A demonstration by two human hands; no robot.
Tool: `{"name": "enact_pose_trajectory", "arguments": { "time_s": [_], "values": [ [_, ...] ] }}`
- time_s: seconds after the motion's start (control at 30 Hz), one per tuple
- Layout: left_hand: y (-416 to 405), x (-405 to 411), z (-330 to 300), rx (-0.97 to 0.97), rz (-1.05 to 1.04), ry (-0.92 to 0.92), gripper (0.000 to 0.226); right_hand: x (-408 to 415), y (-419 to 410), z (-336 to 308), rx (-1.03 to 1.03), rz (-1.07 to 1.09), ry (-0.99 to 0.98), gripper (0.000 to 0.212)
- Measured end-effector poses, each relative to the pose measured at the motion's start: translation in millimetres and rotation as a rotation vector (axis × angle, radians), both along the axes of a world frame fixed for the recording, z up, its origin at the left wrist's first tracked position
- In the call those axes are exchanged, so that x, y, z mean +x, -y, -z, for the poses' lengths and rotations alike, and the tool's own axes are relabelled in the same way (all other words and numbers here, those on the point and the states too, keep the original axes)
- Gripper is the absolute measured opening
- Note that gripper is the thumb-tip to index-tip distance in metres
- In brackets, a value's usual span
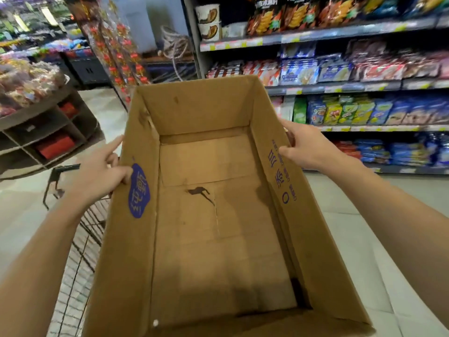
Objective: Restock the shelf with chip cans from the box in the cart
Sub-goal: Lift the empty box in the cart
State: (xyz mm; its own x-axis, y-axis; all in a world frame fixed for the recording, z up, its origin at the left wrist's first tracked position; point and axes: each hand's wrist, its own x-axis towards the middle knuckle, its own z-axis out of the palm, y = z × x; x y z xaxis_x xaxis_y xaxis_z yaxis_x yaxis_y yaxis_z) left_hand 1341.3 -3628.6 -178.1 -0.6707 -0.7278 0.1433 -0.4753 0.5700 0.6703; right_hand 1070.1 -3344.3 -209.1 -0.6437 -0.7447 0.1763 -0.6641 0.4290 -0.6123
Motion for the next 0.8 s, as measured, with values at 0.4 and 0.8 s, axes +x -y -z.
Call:
{"name": "enact_pose_trajectory", "arguments": {
  "time_s": [0.4,0.8],
  "values": [
    [-169,-213,76,0.056,0.422,0.093,0.085,-61,-265,43,0.09,0.436,0.024,0.066],
    [-437,-423,120,0.046,1.071,0.205,0.087,-26,-540,113,0.072,1.12,0.199,0.081]
  ]
}}
